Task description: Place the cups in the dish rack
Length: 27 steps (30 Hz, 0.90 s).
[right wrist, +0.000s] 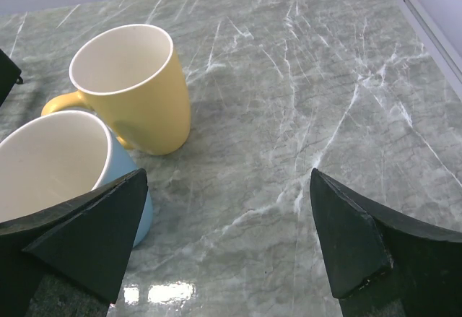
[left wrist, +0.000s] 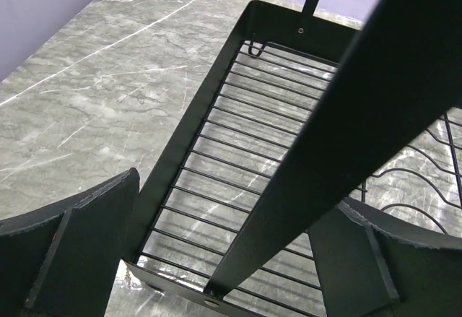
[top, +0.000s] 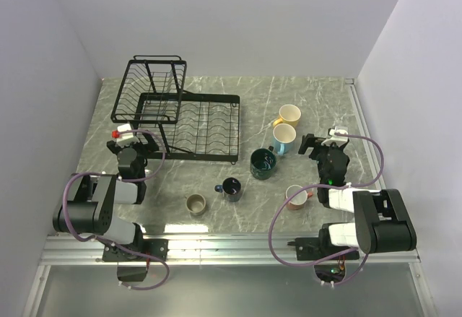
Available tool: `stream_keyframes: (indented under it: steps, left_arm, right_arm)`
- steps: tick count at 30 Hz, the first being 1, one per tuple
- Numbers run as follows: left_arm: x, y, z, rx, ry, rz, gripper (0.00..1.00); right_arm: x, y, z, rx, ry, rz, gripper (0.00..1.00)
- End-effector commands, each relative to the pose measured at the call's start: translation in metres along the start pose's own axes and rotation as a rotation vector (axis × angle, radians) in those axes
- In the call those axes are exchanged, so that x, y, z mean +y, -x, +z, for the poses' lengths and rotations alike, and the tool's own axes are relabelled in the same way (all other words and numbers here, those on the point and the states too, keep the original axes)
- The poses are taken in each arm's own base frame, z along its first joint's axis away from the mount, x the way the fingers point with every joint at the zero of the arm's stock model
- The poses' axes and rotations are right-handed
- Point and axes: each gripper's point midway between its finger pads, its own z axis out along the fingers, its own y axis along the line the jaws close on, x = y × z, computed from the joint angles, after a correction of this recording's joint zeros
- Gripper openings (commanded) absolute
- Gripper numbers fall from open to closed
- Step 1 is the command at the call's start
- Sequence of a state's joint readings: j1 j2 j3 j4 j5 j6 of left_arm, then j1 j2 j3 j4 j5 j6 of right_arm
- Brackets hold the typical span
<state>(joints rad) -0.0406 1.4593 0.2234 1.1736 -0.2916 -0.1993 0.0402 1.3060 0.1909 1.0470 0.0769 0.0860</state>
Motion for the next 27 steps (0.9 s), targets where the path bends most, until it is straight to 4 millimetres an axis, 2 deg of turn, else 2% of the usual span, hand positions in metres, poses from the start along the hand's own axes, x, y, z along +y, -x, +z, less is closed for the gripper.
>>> stream_keyframes:
  steps: [1,18,22,23,24,25,26,27]
  left_arm:
    - [-0.006,0.02,0.004,-0.073,-0.015,-0.007,0.99]
    - [-0.006,0.019,0.005,-0.066,-0.022,-0.008,0.99]
    - [0.001,0.029,0.004,-0.09,0.044,-0.027,0.99]
    - [0.0,0.027,0.005,-0.068,0.042,-0.017,0.99]
    - [-0.006,0.048,0.012,-0.096,0.04,-0.018,1.0]
    - [-0.001,0.021,0.012,0.05,0.074,0.008,1.0]
    - [0.0,0.022,0.015,0.086,0.098,0.005,0.99]
    - [-0.004,0.034,0.024,0.091,0.11,-0.004,0.99]
  right_arm:
    - [0.004,0.029,0.007,-0.093,0.01,-0.007,1.0]
    - [0.004,0.029,0.007,-0.093,0.009,-0.006,1.0]
    - [0.0,0.039,0.008,-0.1,-0.024,0.002,1.0]
    - [0.002,0.035,0.008,-0.072,-0.02,-0.006,1.0]
    - [0.004,0.044,0.008,-0.087,-0.017,-0.009,1.0]
    - [0.007,0.046,0.008,-0.089,-0.009,-0.016,1.0]
    - [0.007,0.043,0.008,-0.064,-0.013,-0.023,1.0]
    - [0.007,0.054,0.008,-0.085,-0.016,-0.023,1.0]
